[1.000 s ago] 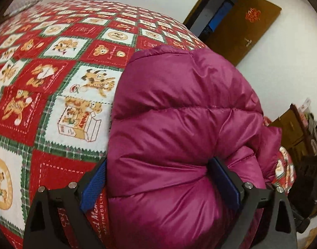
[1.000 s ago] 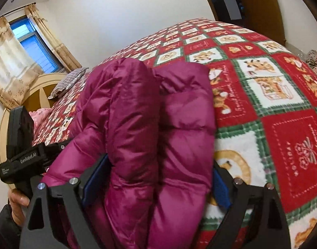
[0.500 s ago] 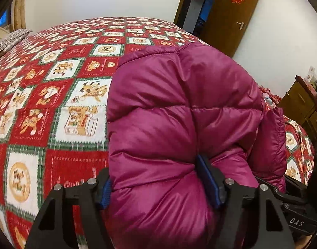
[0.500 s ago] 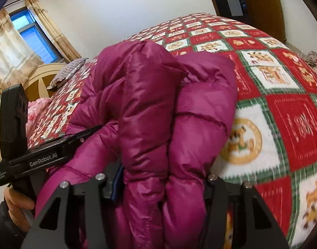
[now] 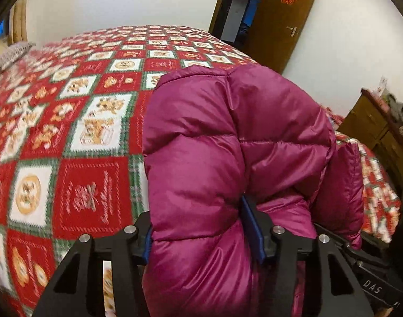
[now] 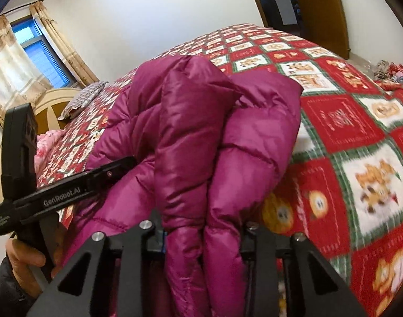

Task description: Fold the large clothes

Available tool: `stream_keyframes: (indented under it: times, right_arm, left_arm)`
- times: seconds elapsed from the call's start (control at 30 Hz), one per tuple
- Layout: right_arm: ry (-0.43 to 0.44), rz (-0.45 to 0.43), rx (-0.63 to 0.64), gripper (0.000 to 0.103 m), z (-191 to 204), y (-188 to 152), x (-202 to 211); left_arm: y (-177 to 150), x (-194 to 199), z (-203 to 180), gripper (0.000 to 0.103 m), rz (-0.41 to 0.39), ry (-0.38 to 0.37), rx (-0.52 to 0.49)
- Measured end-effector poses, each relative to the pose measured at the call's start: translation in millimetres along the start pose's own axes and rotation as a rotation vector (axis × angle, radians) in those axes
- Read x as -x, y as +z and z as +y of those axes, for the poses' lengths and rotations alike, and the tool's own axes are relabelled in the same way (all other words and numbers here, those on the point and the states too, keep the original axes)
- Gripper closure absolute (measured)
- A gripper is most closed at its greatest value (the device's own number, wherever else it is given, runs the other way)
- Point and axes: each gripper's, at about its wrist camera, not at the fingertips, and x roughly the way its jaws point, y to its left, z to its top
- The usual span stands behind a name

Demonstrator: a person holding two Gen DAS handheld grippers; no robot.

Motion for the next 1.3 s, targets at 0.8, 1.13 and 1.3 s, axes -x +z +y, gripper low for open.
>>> stream_keyframes:
  times: [0.8, 1.13, 1.3]
  right_arm:
    - [-0.218, -0.213, 0.023, 0.073, -78, 69, 80]
    - [-0.225, -0.107, -0.1, 0.073, -125, 77, 27]
    - [-0.237, -0.07, -0.148, 0.051, -135, 77, 27]
  left_arm:
    - [51, -25, -141, 0.053, -0.04, -0.078, -0.115]
    - [67, -98, -153, 0.052, 0.036, 0.087, -0.12]
    - [64, -116, -165, 0.041, -0.002, 0.185, -0.189]
